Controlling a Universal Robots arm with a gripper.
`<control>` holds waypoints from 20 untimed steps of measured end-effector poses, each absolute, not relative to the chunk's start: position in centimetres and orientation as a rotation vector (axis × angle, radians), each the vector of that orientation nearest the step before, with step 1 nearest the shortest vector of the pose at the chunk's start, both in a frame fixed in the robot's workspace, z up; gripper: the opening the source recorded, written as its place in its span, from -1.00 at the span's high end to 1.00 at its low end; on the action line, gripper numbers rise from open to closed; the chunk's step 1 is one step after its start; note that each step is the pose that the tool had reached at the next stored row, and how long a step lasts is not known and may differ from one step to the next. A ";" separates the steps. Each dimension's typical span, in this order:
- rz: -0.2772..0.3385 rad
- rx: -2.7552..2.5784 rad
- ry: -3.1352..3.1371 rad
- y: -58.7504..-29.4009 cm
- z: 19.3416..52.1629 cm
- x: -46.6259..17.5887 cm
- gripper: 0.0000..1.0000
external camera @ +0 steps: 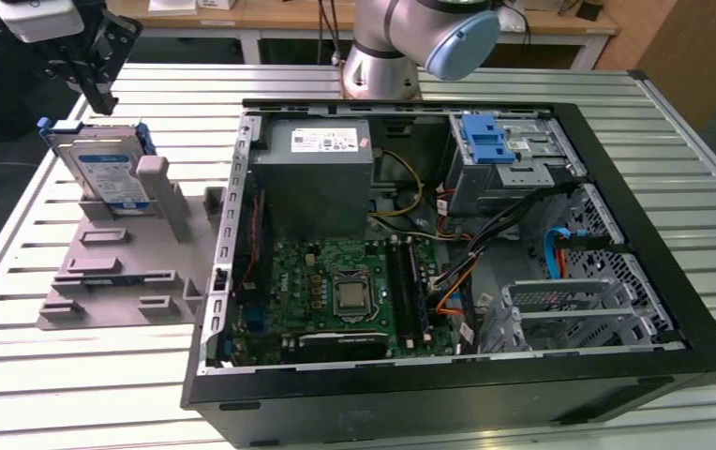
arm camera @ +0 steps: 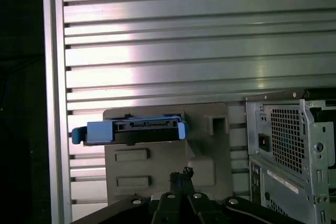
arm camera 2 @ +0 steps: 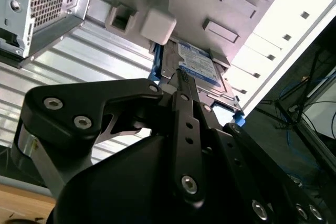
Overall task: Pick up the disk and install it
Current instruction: 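Reach for the disk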
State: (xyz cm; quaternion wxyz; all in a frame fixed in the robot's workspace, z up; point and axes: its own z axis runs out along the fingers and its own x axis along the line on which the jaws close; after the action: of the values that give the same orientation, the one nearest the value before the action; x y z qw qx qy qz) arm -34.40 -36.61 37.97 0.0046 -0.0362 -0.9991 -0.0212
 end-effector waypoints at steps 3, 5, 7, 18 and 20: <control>-0.066 -0.111 -3.130 -36.1 37.9 -35.0 0.79; -0.065 -0.110 -3.130 -35.7 37.8 -35.3 0.79; -0.064 -0.108 -3.130 -35.4 37.7 -35.8 0.79; -0.062 -0.076 -3.131 -35.1 37.1 -38.1 0.79; -0.062 -0.076 -3.131 -34.9 37.0 -38.4 0.79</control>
State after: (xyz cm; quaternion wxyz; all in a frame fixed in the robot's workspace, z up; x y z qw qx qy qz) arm -38.40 -34.89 37.05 0.0043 -0.0243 -0.9995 -0.0199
